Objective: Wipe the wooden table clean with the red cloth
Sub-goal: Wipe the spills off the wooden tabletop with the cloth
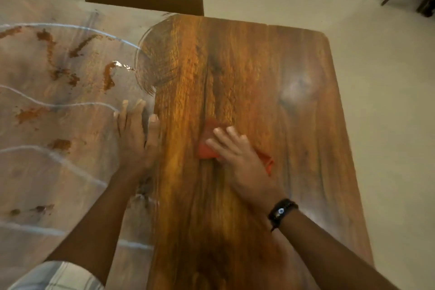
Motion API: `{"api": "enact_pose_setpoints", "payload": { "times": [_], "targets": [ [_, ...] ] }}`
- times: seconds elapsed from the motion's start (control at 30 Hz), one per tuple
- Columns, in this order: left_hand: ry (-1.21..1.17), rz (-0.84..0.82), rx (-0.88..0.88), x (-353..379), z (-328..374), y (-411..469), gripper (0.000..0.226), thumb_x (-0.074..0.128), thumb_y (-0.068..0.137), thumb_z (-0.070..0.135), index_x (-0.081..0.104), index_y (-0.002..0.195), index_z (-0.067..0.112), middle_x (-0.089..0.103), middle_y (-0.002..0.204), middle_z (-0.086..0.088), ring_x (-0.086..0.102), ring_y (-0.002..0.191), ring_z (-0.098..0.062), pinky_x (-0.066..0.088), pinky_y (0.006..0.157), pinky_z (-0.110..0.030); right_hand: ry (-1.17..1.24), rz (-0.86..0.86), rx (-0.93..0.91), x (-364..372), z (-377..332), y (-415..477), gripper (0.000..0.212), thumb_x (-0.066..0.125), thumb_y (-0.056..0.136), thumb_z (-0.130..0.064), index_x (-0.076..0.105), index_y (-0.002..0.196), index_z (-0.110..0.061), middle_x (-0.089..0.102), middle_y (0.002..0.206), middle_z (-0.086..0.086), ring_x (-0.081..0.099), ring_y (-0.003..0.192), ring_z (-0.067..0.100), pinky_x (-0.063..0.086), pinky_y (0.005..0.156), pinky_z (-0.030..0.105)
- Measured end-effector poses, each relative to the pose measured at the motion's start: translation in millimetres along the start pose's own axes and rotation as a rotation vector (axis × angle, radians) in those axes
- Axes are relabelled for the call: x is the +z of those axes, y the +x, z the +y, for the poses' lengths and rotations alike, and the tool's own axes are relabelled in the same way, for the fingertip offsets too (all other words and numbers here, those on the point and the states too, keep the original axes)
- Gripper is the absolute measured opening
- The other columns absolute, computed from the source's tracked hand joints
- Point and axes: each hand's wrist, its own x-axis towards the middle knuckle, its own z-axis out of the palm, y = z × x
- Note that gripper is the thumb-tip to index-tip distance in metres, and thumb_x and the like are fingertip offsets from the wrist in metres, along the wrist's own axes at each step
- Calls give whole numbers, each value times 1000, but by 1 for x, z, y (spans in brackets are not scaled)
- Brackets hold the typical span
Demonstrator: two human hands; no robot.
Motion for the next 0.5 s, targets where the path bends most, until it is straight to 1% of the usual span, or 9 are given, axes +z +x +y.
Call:
{"api": "enact_pose_setpoints", "payload": {
  "times": [0.03, 0.07, 0.17, 0.23, 0.3, 0.37, 0.4, 0.43, 0.5],
  "targets": [
    [-11, -26, 18, -2, 5, -11, 70, 16, 102, 61, 35, 152, 16, 31, 161, -3, 1, 154, -5, -11, 123, -24, 2, 29, 79, -14, 19, -20, 52, 42, 104, -10, 37, 152, -29, 20, 164, -7, 3, 155, 19, 3, 126, 45],
    [-37, -45, 26, -4, 11, -25, 68, 17, 102, 61, 36, 151, 17, 32, 161, -2, 2, 154, -6, -11, 123, -24, 1, 62, 174, -29, 38, -35, 51, 43, 104, -11, 38, 151, -28, 21, 163, -6, 4, 154, 20, 4, 125, 48],
    [-95, -100, 43, -12, 28, -75, 62, 20, 103, 58, 43, 146, 19, 40, 157, -2, 10, 154, -11, 0, 126, -39, 22, 194, 468, -68, 91, -50, 44, 43, 106, -18, 41, 150, -23, 24, 163, 3, 8, 154, 28, 7, 123, 57],
    [-108, -142, 63, -19, 35, -111, 59, 21, 104, 55, 42, 147, 21, 41, 157, 0, 11, 154, -9, 4, 126, -42, 21, 252, 594, -76, 100, -43, 43, 40, 107, -22, 41, 150, -21, 24, 163, 6, 8, 154, 30, 6, 122, 57],
    [-107, -186, 70, -26, 38, -147, 58, 23, 104, 52, 43, 147, 18, 40, 157, 0, 11, 154, -10, 4, 126, -42, 4, 231, 557, -64, 85, -40, 44, 40, 107, -23, 40, 151, -21, 23, 163, 5, 7, 154, 30, 4, 123, 55],
    [-107, -213, 51, -34, 36, -178, 58, 25, 104, 50, 43, 147, 16, 39, 158, -1, 11, 154, -11, 2, 126, -36, 0, 178, 390, -38, 50, -53, 45, 41, 107, -21, 39, 151, -24, 22, 164, 2, 5, 154, 28, -1, 124, 50],
    [-107, -211, 26, -38, 34, -191, 57, 26, 104, 49, 43, 147, 16, 39, 158, -1, 11, 154, -12, 3, 126, -36, 9, 142, 304, -22, 29, -67, 46, 41, 106, -21, 38, 152, -25, 20, 164, 0, 4, 154, 27, -4, 124, 45],
    [-106, -201, -5, -42, 33, -203, 57, 26, 103, 49, 43, 147, 16, 39, 157, -2, 13, 154, -13, 6, 126, -40, 14, 105, 226, -6, 8, -84, 47, 42, 106, -20, 36, 153, -26, 18, 164, -2, 2, 154, 25, -6, 123, 42],
    [-99, -181, -63, -49, 32, -225, 57, 28, 102, 46, 44, 146, 14, 41, 156, -5, 17, 153, -17, 14, 124, -50, -3, 40, 82, 25, -30, -124, 53, 46, 103, -21, 31, 154, -28, 17, 165, -3, 0, 155, 23, -6, 123, 42]
  ]
}}
